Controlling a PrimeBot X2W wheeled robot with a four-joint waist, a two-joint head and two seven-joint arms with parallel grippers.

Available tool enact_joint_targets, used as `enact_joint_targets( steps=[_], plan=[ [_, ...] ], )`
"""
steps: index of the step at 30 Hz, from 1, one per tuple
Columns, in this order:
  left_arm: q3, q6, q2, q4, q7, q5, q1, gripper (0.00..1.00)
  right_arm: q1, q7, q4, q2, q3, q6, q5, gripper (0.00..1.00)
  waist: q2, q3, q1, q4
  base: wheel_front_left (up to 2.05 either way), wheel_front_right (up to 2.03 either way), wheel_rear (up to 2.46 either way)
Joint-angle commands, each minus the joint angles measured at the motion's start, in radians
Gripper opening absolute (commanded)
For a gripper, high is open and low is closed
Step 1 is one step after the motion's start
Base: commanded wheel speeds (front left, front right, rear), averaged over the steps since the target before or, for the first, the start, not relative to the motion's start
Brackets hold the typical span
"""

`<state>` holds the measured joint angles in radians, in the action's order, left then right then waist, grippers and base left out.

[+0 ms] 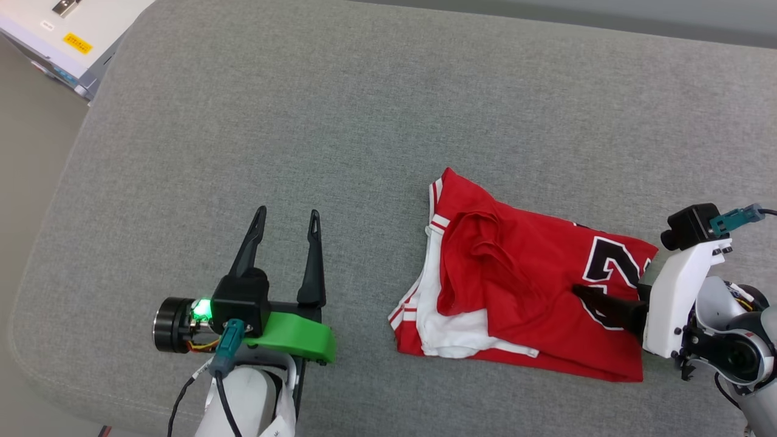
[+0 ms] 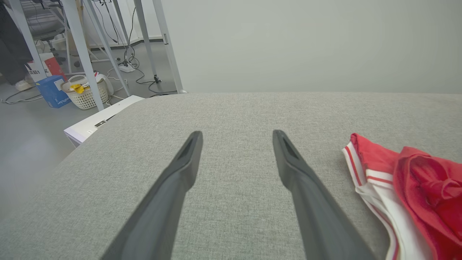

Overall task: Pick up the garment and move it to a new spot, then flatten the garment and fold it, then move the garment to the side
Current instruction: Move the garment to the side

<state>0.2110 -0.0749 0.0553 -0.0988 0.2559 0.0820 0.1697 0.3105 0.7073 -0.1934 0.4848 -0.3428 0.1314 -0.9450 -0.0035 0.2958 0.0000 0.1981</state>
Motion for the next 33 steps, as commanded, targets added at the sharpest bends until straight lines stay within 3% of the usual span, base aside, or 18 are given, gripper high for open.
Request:
enact_joint_targets(
  steps=[1, 3, 11, 16, 25, 33],
  plan=[
    [0.002, -0.008, -0.005, -0.002, 0.006, 0.003, 0.019, 1.00, -0.024, -0.003, -0.028, -0.016, -0.040, -0.001, 0.006, 1.00, 0.0035, 0.003, 0.0000, 0.004, 0.00, 0.00, 0.00],
    [0.004, -0.011, -0.005, -0.003, 0.006, 0.004, 0.020, 1.00, -0.019, -0.030, -0.025, -0.009, -0.057, -0.001, 0.010, 0.00, 0.0035, 0.001, 0.0000, 0.002, 0.00, 0.00, 0.00],
    [0.002, -0.016, -0.005, -0.010, 0.006, 0.003, 0.009, 1.00, 0.027, -0.154, 0.021, 0.048, -0.104, -0.001, 0.035, 0.00, 0.0035, -0.035, 0.0000, -0.018, 0.00, 0.00, 0.00],
    [-0.014, -0.014, -0.005, -0.013, 0.006, -0.003, -0.014, 1.00, 0.076, -0.228, 0.081, 0.119, -0.148, -0.001, 0.101, 0.00, 0.0035, -0.077, 0.0000, -0.062, 0.00, 0.00, 0.00],
    [-0.049, -0.003, -0.004, -0.002, 0.006, -0.014, -0.050, 1.00, 0.145, -0.225, 0.201, 0.239, -0.207, -0.001, 0.159, 0.00, 0.0035, -0.110, 0.0000, -0.210, 0.00, 0.00, 0.00],
    [-0.066, 0.004, -0.003, 0.012, 0.006, -0.030, -0.032, 1.00, 0.159, -0.210, 0.222, 0.295, -0.173, -0.001, 0.152, 0.00, 0.0035, -0.065, 0.0000, -0.326, 0.00, 0.00, 0.00]
  ],
)
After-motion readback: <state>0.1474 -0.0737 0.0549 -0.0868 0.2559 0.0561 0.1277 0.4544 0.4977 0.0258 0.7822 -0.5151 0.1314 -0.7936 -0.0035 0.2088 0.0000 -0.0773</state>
